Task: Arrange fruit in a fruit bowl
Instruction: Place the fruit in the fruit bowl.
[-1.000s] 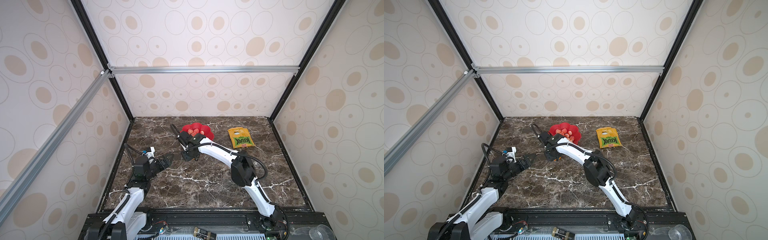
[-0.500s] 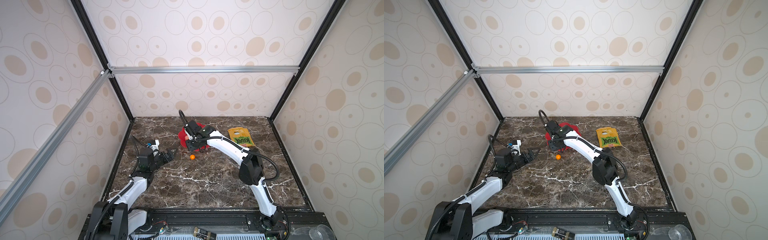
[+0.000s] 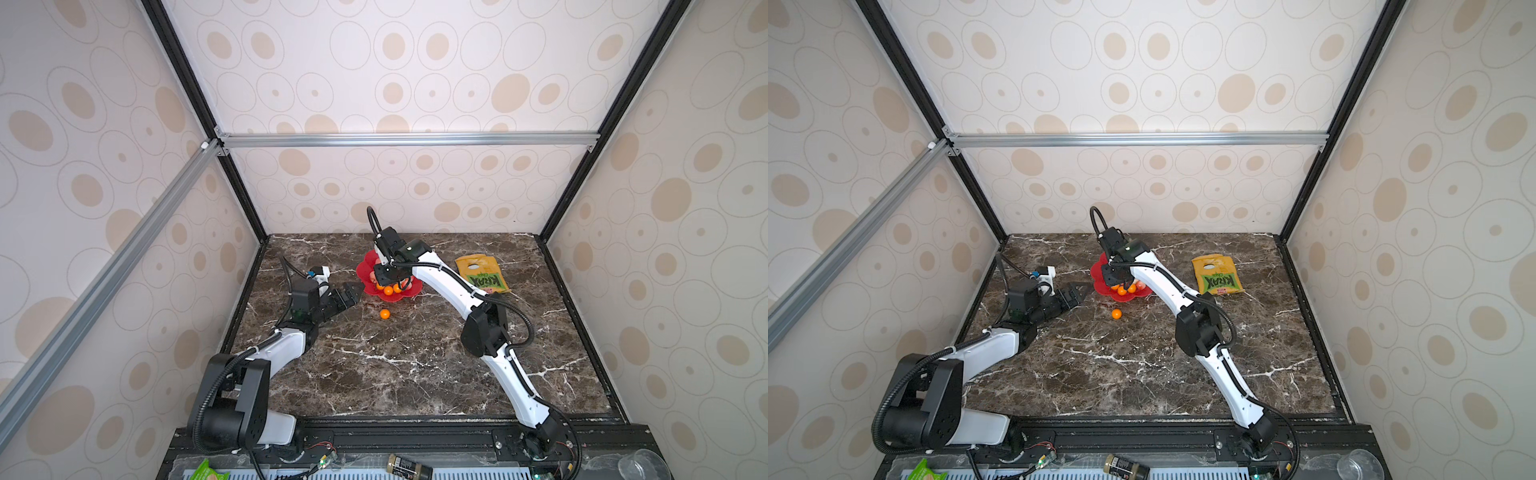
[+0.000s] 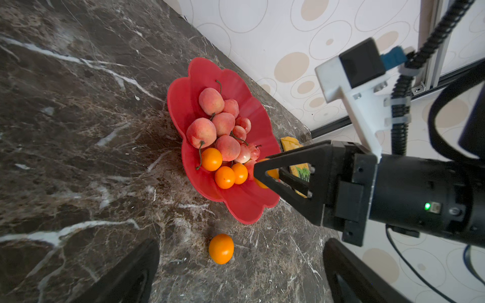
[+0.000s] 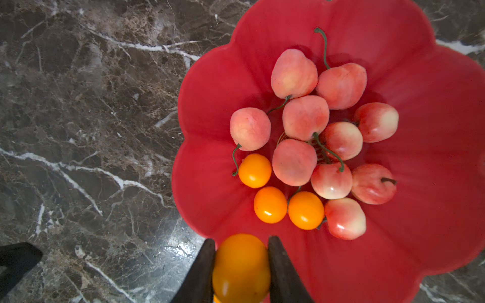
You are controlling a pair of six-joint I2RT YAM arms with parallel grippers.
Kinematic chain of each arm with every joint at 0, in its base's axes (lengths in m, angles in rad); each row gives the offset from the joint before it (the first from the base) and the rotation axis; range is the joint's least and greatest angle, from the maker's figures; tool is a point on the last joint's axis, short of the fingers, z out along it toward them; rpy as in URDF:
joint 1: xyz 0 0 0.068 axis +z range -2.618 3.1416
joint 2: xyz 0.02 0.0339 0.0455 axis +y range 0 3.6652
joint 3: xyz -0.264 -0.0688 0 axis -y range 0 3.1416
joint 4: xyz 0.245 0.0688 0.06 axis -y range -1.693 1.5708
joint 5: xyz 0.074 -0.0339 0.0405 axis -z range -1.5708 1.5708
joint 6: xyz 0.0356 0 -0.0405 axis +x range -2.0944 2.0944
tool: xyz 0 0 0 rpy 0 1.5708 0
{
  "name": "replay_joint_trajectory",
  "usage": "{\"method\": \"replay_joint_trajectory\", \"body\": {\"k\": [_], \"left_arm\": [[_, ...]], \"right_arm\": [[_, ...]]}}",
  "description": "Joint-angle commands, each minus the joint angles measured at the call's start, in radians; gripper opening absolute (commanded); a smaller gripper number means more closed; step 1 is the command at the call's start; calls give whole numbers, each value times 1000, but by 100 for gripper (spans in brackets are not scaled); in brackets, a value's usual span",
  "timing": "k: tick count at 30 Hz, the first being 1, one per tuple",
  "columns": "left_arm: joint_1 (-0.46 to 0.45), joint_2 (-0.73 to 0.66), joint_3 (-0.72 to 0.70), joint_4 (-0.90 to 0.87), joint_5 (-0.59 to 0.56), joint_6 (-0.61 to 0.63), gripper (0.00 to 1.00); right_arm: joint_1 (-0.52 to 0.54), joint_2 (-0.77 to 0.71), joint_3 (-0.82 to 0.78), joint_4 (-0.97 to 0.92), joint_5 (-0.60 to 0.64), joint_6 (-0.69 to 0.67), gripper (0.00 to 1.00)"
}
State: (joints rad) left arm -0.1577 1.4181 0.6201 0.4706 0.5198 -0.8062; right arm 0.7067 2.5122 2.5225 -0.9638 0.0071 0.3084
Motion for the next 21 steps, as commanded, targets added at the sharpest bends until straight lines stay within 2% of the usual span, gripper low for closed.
{"method": "replay_joint_trajectory", "body": {"k": [1, 10, 21], "left_arm": [[-6, 27, 52, 39, -13, 26, 98], [-6, 57, 70, 36, -13, 30, 98], [-6, 49, 56, 35, -14, 32, 98]], "right_arm": [[-1, 37, 38, -15, -29, 9, 28], [-3, 110, 71, 35, -83, 32, 28], [-3, 142, 68, 36, -87, 38, 29]]}}
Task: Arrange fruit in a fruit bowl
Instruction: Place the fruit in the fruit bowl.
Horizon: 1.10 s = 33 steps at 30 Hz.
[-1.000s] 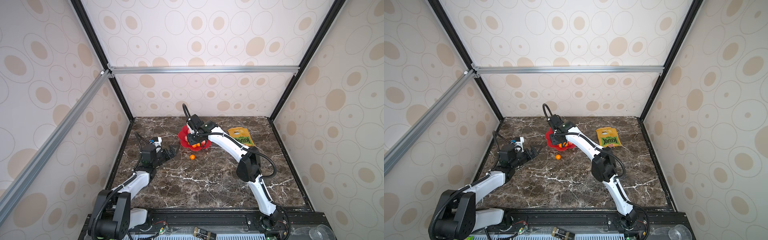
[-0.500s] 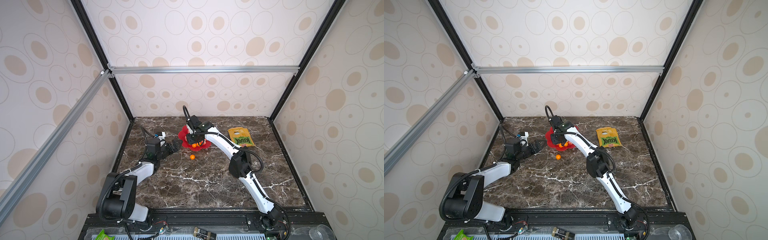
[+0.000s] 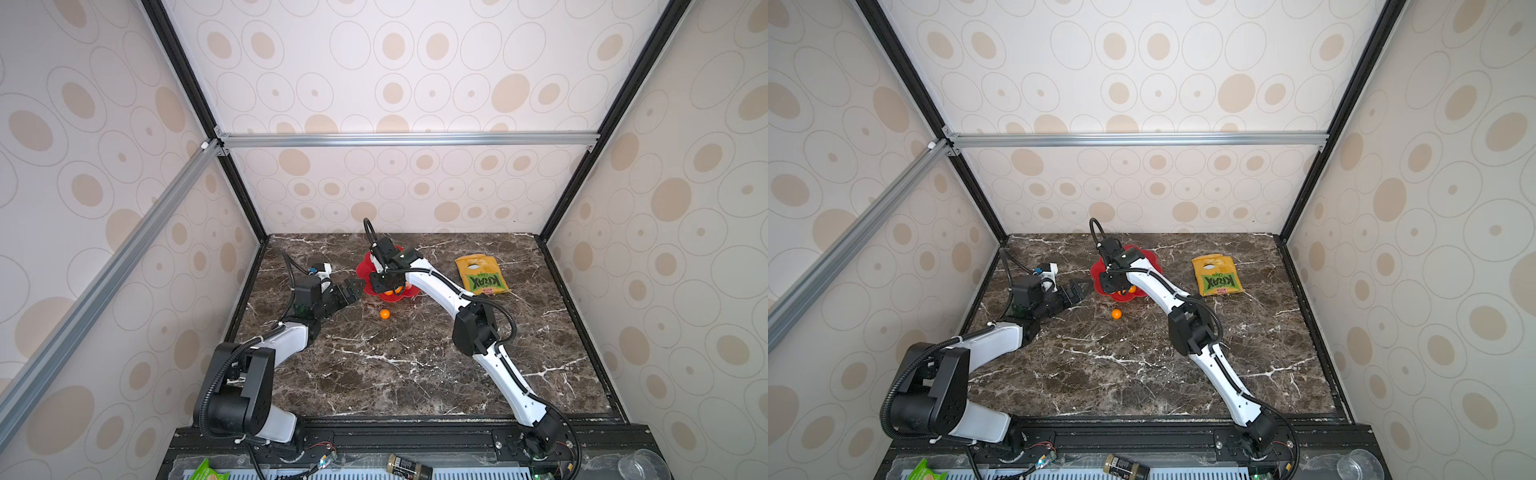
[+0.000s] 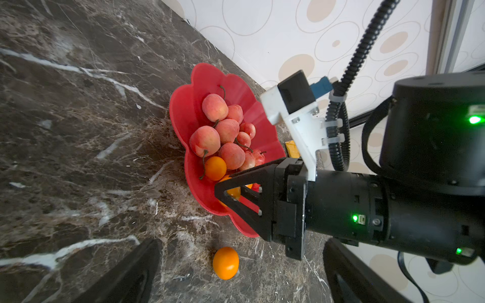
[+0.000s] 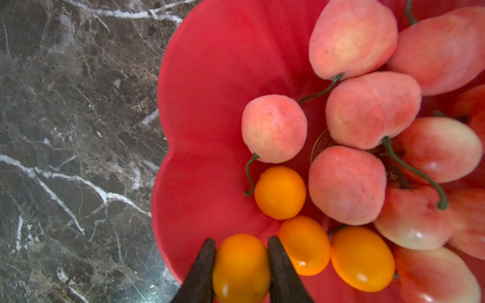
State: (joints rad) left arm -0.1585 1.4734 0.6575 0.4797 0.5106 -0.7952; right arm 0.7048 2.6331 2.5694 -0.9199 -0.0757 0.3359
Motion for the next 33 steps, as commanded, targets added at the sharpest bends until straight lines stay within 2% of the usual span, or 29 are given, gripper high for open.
{"method": "replay_joint_trajectory", "body": {"k": [1, 19, 33], "left_arm": [[-6, -8, 18, 26, -4, 21, 98], [-6, -18, 19, 8, -1, 24, 98], [-6, -35, 16, -2, 1, 27, 98]], "right_arm": [[-1, 22, 21, -8, -5, 11, 30], [-5, 44, 15, -13, -6, 13, 35], [-12, -9, 17, -14, -7, 12, 43]]}}
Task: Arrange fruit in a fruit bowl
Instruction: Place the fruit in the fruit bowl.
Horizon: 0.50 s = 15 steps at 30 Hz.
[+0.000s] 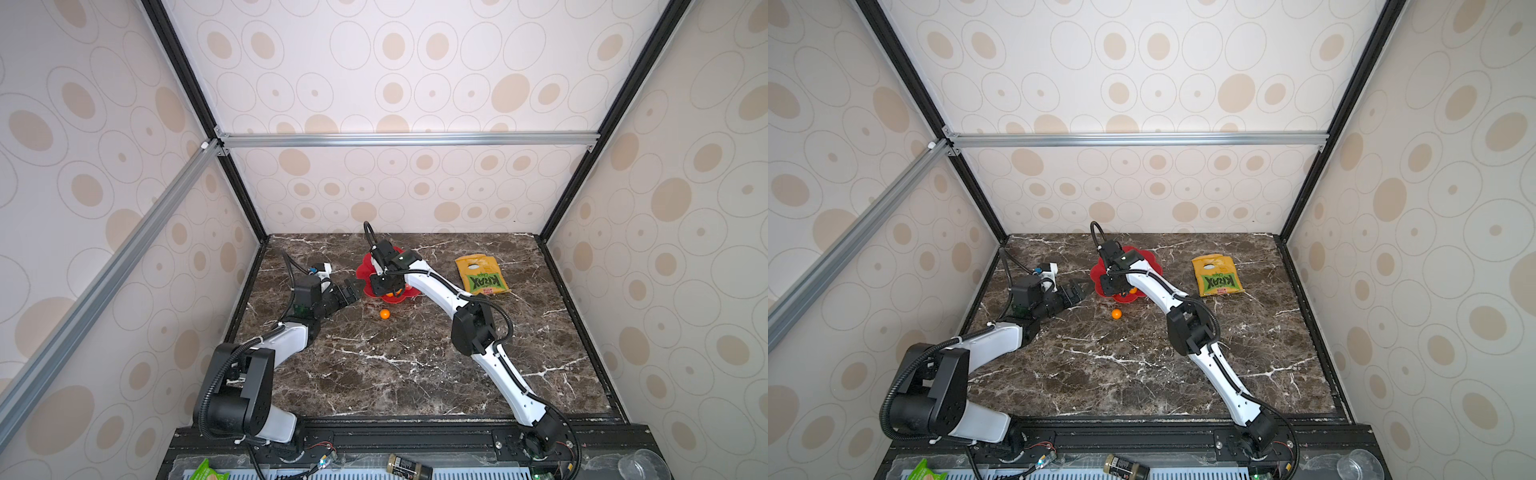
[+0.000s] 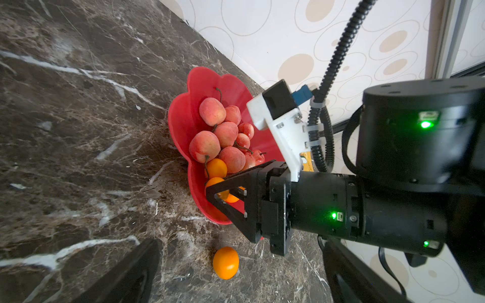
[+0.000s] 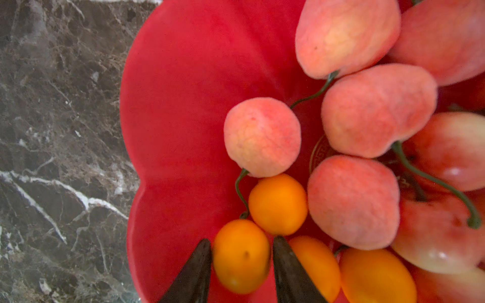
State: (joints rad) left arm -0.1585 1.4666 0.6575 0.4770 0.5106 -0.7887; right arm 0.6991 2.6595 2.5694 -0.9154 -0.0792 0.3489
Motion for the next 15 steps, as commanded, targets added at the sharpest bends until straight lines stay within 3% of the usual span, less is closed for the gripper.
{"method": "replay_joint_trajectory", "body": {"k": [1, 7, 15], "left_arm": [[-5, -32, 17, -3, 4, 20, 98], [-16, -76, 14, -45, 3, 35, 98], [-27, -185, -15, -142, 3, 69, 98]], "right_arm": [[-6, -43, 18, -20, -2, -2, 43], [-7, -122, -18, -23, 17, -15, 43], [-4, -303, -243, 64, 22, -17, 46]]}}
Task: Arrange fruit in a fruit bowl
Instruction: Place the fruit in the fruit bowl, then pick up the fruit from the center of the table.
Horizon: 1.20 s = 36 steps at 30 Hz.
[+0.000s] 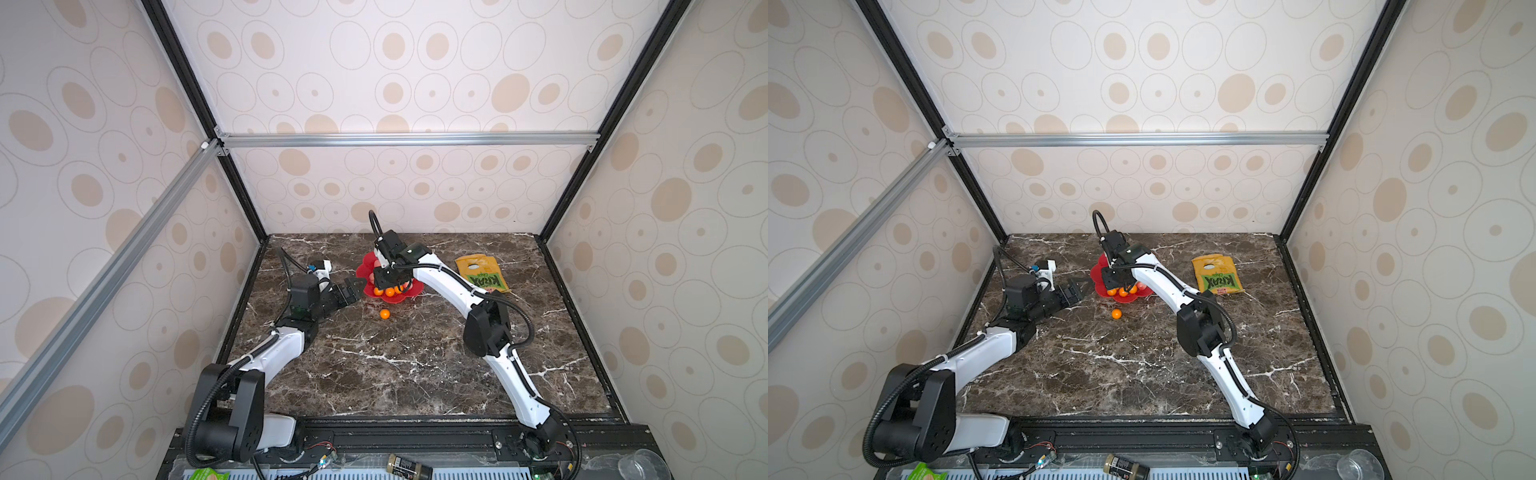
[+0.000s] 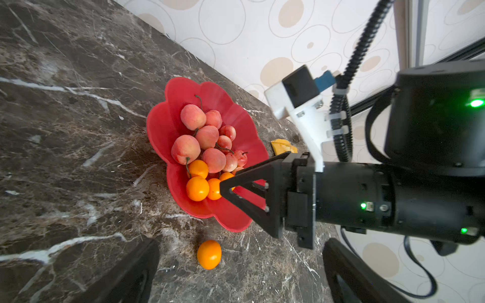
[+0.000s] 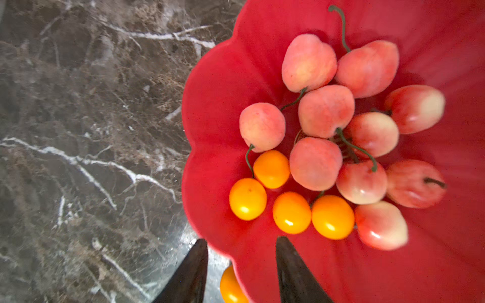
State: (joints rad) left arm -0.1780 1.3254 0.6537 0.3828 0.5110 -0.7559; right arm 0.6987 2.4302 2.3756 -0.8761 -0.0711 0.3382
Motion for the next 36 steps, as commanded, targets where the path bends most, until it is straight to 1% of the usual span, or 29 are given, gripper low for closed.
{"method": "replay_joint_trajectory", "body": {"k": [1, 4, 8, 13, 17, 18, 21, 25, 30, 36], "left_arm": [[-10, -61, -20, -54, 2, 36, 98], [-19, -110, -54, -64, -3, 28, 98], [-36, -170, -105, -86, -28, 26, 98], [-61, -214, -174, -72, -35, 5, 98], [-78, -222, -224, -38, -35, -19, 98], [-85, -220, -235, -25, -62, -26, 98], [-105, -201, -256, 7, -70, -38, 98], [-122, -180, -262, 25, -78, -41, 98], [-125, -174, -262, 27, -85, -39, 98], [-126, -172, -268, 32, -89, -43, 98]], "right_arm": [[0, -95, -84, 29, 14, -6, 46], [17, -169, -228, 70, 39, -1, 46], [43, -292, -441, 176, 74, 25, 46], [84, -393, -614, 231, 123, 61, 46], [106, -433, -729, 294, 133, 114, 46], [108, -433, -743, 303, 130, 126, 46], [114, -416, -762, 326, 116, 155, 48], [120, -374, -748, 339, 111, 168, 49], [120, -325, -716, 330, 118, 175, 52], [121, -287, -701, 334, 125, 182, 52]]}}
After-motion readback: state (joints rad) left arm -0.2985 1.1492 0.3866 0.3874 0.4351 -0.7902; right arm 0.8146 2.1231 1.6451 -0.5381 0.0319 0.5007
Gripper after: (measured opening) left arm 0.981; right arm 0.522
